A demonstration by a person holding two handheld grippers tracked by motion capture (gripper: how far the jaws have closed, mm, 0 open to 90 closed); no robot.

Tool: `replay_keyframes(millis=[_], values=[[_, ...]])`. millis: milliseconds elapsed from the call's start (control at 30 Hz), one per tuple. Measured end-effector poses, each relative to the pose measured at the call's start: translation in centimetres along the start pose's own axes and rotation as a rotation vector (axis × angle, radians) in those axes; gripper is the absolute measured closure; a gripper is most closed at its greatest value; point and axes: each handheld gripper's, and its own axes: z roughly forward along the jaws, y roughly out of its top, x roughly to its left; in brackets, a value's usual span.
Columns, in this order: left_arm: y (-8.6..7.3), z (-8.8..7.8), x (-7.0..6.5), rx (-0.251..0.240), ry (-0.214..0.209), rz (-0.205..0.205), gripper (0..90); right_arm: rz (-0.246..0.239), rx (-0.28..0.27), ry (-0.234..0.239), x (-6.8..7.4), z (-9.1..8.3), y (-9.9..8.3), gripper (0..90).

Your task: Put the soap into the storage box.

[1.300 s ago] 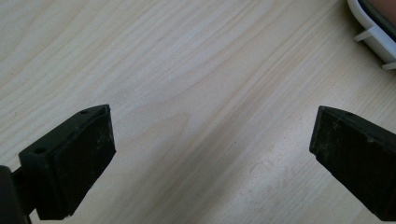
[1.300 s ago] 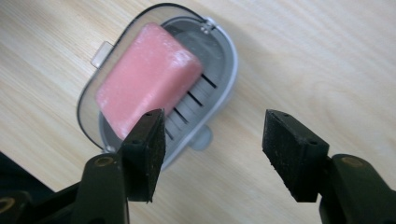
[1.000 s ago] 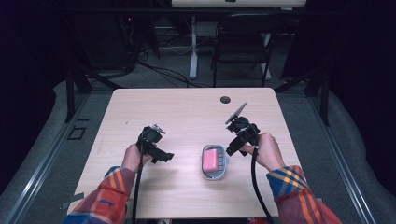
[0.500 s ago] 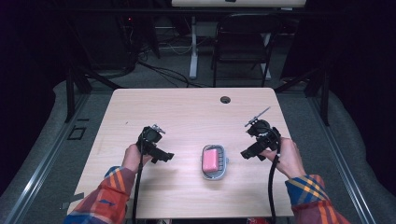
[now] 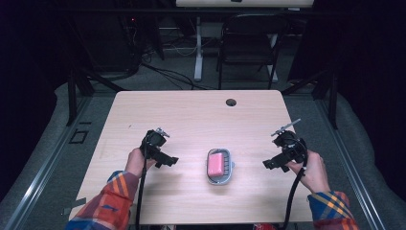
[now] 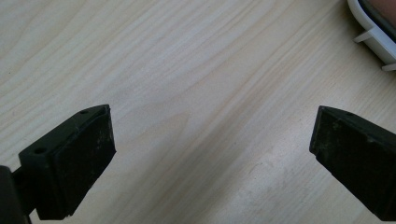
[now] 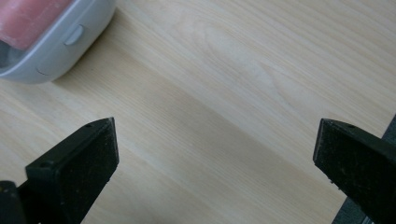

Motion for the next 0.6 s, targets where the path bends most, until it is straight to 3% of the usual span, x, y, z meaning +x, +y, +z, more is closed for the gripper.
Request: replay_keyframes(millis=[433,600], values=[[0.1,0.1,0.0,0.001,-0.008,0.005,0.0,0.057,-0.018,-0.005,-1.9,1.7,-4.0,0.0],[0.0,0.0,0.0,-0.003,-0.009,0.004,0.0,0.055,-0.033,0.038,-2.2,3.0,-5.7,0.0]])
